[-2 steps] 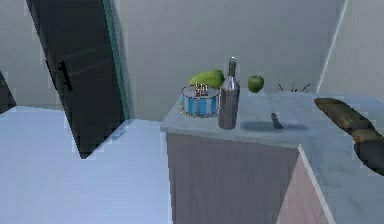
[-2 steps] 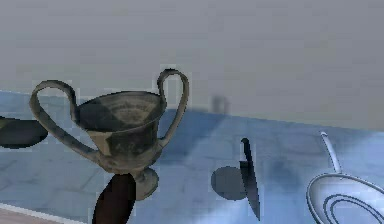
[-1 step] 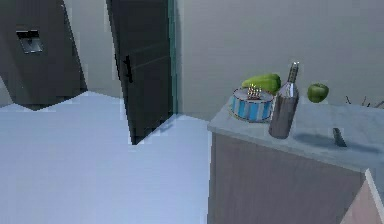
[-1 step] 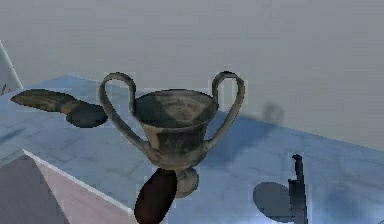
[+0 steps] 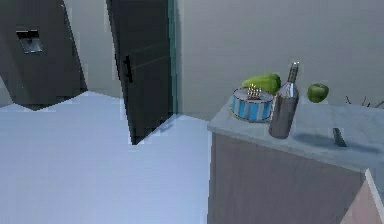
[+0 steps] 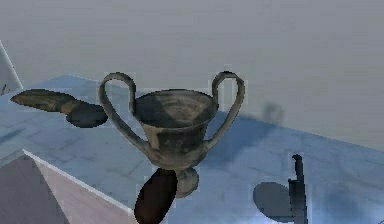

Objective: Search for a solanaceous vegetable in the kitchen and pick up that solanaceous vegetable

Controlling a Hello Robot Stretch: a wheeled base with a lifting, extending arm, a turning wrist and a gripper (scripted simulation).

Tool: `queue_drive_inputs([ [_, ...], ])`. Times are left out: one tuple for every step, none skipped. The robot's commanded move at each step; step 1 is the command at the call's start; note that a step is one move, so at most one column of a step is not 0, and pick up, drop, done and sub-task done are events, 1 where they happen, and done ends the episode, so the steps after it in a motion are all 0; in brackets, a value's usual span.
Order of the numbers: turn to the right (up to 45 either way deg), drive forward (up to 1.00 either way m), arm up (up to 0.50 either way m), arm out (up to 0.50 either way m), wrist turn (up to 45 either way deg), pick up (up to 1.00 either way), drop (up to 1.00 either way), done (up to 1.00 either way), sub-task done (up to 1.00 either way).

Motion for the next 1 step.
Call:
queue_drive_inputs([
  [0.0,0.0,0.38,0.0,0.0,0.0,0.0,0.0,0.0],
])
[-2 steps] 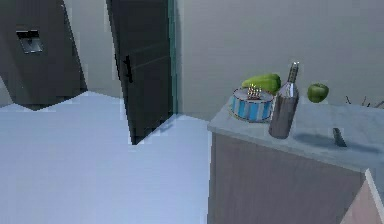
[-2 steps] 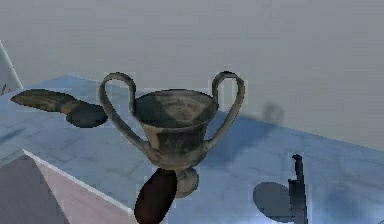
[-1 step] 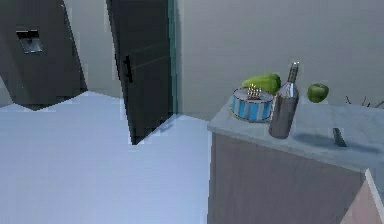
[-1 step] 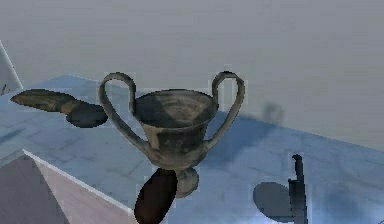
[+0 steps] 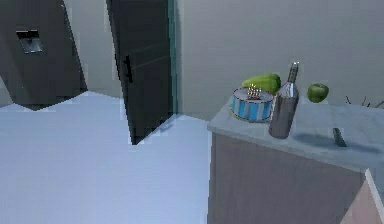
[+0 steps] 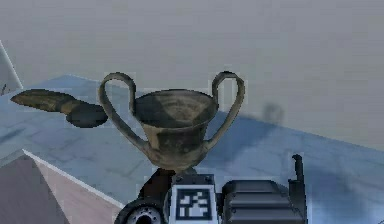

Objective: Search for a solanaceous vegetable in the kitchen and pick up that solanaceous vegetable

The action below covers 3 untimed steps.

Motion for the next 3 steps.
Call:
queue_drive_inputs([
  [0.0,0.0,0.0,0.0,45.0,0.0,0.0,0.0,0.0],
  [0.0,0.0,0.0,0.0,45.0,0.0,0.0,0.0,0.0],
  [0.0,0.0,0.0,0.0,45.0,0.0,0.0,0.0,0.0],
])
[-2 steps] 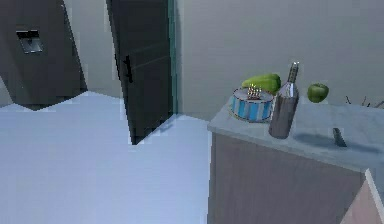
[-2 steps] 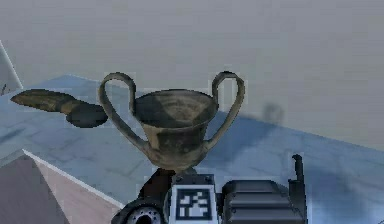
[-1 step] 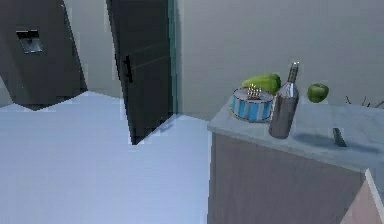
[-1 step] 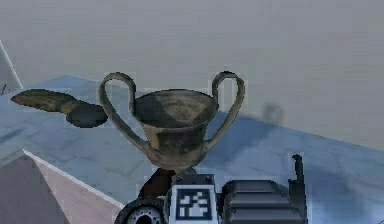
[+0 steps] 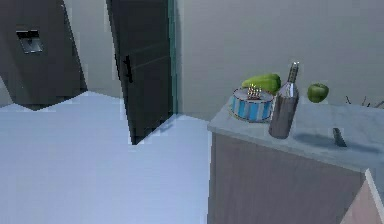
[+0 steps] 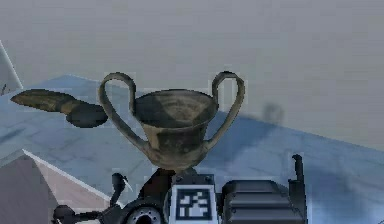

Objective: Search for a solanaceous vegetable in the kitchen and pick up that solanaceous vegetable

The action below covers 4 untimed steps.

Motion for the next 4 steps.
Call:
queue_drive_inputs([
  [0.0,0.0,0.0,0.0,24.0,0.0,0.0,0.0,0.0],
  [0.0,0.0,-0.12,0.0,0.0,0.0,0.0,0.0,0.0],
  [0.0,0.0,0.0,0.0,0.0,1.0,0.0,0.0,0.0],
  [0.0,0.0,0.1,0.0,0.0,0.0,0.0,0.0,0.0],
])
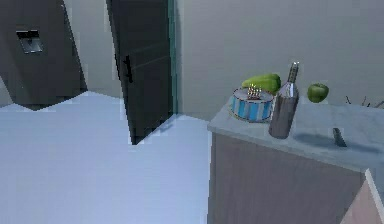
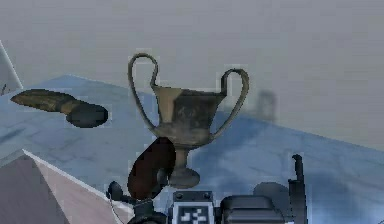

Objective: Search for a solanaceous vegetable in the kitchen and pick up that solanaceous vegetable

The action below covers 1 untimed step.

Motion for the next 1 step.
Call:
queue_drive_inputs([
  [0.0,0.0,0.0,0.0,0.0,0.0,0.0,1.0,0.0],
])
